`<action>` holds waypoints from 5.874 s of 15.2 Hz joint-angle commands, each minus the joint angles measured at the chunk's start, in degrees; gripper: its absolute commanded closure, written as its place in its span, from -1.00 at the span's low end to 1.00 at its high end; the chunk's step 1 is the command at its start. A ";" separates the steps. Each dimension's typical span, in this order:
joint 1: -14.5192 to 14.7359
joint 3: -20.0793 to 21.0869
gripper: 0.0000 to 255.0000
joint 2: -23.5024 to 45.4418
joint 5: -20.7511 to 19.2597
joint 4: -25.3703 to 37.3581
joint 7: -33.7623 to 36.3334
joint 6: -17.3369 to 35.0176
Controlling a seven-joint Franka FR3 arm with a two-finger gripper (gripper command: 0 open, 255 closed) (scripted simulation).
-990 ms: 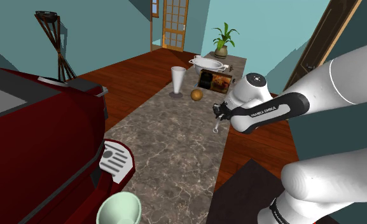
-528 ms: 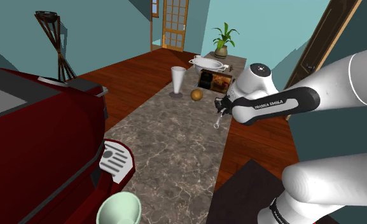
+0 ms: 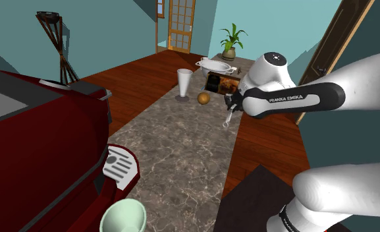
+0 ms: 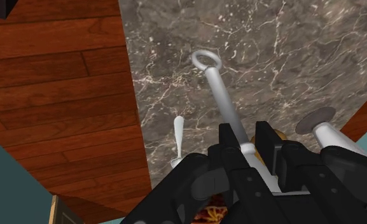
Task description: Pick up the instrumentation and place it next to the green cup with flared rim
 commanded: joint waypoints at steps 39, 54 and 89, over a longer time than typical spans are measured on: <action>1.01 -4.83 1.00 -3.46 1.07 28.46 -5.52 -31.89; 3.40 6.62 1.00 -6.49 3.12 34.00 6.70 -40.89; -10.06 52.98 1.00 4.08 3.27 59.28 42.03 -52.22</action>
